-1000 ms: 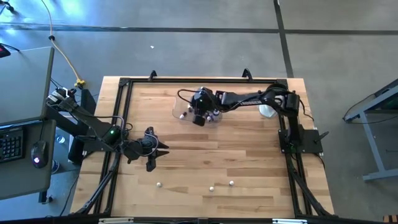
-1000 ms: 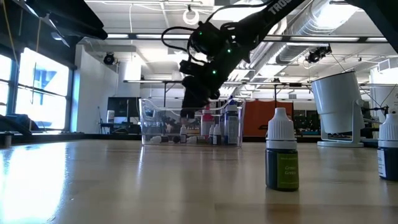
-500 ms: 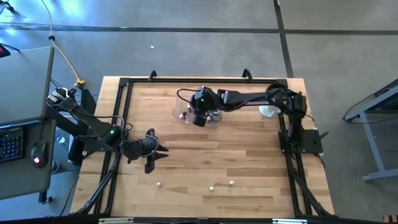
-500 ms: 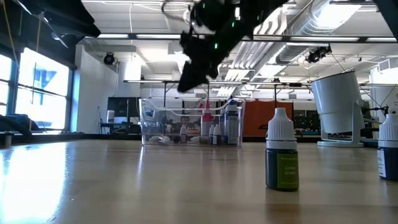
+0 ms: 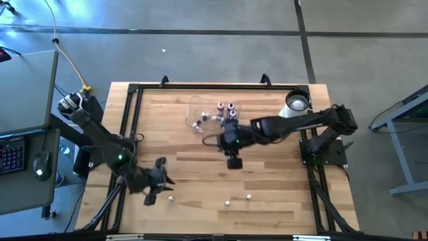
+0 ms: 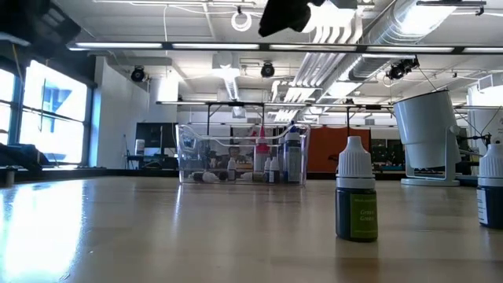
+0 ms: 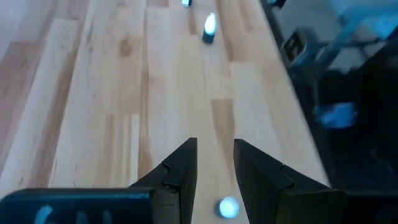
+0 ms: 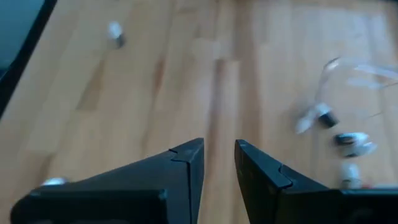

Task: Pick & Place food coloring
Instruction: Put the small blue food coloring bottle into the transparent bin

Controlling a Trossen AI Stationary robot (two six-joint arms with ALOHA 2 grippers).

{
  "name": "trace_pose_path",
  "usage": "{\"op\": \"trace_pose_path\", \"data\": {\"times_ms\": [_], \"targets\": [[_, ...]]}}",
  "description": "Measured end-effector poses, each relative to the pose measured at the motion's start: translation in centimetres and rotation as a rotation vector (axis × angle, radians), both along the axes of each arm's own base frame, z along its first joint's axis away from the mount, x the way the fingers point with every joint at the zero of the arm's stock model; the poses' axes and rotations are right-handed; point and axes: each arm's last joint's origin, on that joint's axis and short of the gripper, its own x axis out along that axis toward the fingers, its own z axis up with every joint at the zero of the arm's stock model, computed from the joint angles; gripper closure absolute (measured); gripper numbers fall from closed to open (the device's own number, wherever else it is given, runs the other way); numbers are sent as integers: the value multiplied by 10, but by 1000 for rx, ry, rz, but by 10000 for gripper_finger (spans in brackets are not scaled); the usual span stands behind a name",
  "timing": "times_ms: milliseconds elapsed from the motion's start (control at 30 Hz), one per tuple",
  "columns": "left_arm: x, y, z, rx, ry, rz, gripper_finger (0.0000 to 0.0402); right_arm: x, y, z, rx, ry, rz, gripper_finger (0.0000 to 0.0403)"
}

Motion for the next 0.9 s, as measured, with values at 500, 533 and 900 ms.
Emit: {"op": "trace_pose_path", "data": {"times_ms": [500,533,900], "targets": [[8,-41,-57,102,110,-5,298,-18,66,-6,-63,31,111,320],[8,-41,-59,112,111,0,298,-18,67,-6,-67,29,111,320],[9,-44,-68,63,175,20,298,-18,66,-6,-81,25,97,320]]}}
